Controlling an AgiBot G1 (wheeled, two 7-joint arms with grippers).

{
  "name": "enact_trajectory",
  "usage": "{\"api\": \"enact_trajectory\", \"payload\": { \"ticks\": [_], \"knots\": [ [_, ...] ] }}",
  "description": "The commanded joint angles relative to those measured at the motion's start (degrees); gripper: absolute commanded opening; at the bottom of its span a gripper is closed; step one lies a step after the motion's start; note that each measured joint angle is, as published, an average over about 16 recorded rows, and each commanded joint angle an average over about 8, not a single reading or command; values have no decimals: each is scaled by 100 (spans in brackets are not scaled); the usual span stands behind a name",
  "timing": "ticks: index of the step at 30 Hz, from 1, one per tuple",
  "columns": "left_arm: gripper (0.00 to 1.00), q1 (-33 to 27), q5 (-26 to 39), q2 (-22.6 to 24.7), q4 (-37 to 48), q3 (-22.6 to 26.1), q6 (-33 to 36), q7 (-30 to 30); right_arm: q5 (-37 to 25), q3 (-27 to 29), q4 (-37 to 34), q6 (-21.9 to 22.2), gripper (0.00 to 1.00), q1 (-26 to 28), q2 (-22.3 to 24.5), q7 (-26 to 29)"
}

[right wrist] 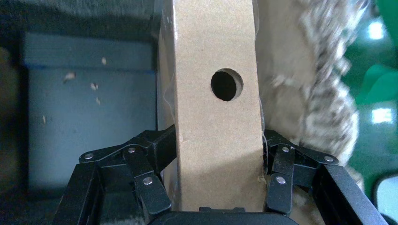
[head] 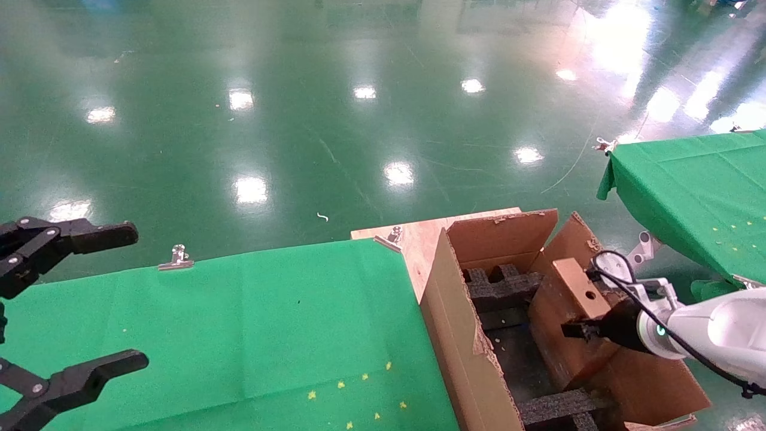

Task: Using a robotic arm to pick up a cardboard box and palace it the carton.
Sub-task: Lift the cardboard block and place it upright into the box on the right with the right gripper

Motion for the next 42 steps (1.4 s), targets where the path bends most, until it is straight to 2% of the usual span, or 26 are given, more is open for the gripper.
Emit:
{"api": "enact_trajectory", "payload": {
  "ticks": [1, 24, 25, 32, 33, 42],
  "knots": [
    [100, 0, 0, 0, 0, 0, 0, 0, 36, -19, 0, 11, 0, -30, 0, -7],
    [100, 0, -1, 0, 0, 1, 0, 0, 54, -158, -266, 39, 0, -531, -407, 230],
    [100, 0, -1, 0, 0, 1, 0, 0, 66, -165, -283, 41, 4, -544, -426, 221],
    [100, 1, -1, -1, 1, 1, -1, 1, 104, -196, -370, 68, 90, -589, -501, 137],
    [100, 1, -1, -1, 1, 1, -1, 1, 102, -198, -375, 72, 99, -591, -505, 130],
    [100, 1, -1, -1, 1, 1, -1, 1, 116, -190, -370, 66, 100, -566, -501, 135]
  ]
}}
